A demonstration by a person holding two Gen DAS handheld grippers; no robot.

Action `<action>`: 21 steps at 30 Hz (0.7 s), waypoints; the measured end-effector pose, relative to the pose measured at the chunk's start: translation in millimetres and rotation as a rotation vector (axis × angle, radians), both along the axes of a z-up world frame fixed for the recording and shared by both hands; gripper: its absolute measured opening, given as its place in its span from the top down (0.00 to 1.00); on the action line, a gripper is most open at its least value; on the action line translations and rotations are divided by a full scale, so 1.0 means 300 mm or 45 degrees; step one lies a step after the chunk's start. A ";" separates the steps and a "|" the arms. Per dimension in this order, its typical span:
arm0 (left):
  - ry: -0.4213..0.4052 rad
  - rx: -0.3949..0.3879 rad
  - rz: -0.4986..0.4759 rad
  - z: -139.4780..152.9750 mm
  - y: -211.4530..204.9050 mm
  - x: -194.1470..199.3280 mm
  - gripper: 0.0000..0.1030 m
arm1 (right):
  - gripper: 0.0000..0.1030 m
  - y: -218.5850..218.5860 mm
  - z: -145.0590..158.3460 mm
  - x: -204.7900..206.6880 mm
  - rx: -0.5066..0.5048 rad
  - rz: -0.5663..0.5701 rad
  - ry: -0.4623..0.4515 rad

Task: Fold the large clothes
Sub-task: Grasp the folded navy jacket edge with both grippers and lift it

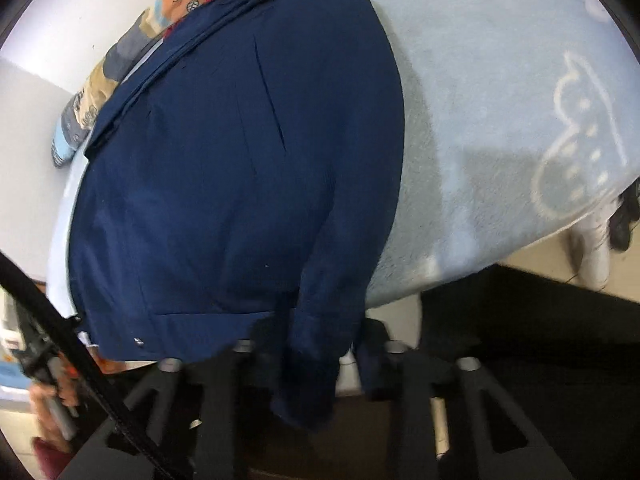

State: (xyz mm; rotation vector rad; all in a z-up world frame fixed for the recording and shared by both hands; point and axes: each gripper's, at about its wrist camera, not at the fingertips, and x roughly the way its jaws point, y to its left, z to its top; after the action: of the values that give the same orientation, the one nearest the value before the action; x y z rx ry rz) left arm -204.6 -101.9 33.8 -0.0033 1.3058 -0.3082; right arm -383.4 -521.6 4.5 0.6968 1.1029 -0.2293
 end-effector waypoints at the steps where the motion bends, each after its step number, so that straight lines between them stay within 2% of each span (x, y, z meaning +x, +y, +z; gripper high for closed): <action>1: -0.019 0.023 -0.003 0.006 -0.002 -0.004 0.66 | 0.80 0.004 0.007 0.001 0.004 0.008 -0.018; 3: -0.019 -0.014 -0.009 0.013 -0.008 0.001 0.75 | 0.83 0.012 0.023 0.000 0.002 0.013 -0.054; 7: -0.061 -0.013 -0.032 0.045 -0.012 -0.009 0.77 | 0.84 0.020 0.061 -0.015 0.050 0.017 -0.146; 11: -0.129 -0.088 -0.035 0.099 -0.005 -0.021 0.77 | 0.84 0.032 0.095 -0.025 0.051 0.036 -0.202; 16: -0.059 0.012 -0.006 0.031 -0.026 0.007 0.74 | 0.83 0.023 0.062 -0.019 0.045 0.027 -0.149; 19: -0.052 0.053 0.009 0.010 -0.049 0.023 0.64 | 0.76 0.024 0.041 -0.001 0.013 0.020 -0.077; 20: -0.058 0.070 0.000 0.008 -0.058 0.020 0.64 | 0.69 0.023 0.033 0.003 0.005 0.021 -0.055; 21: -0.070 0.079 -0.007 0.011 -0.067 0.018 0.64 | 0.68 0.020 0.030 0.004 0.011 0.023 -0.050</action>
State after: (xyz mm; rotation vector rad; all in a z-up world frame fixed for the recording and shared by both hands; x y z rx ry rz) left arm -199.3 -121.9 37.0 0.0605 1.2605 -0.2704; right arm -382.2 -515.5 13.5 0.6960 1.0732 -0.1949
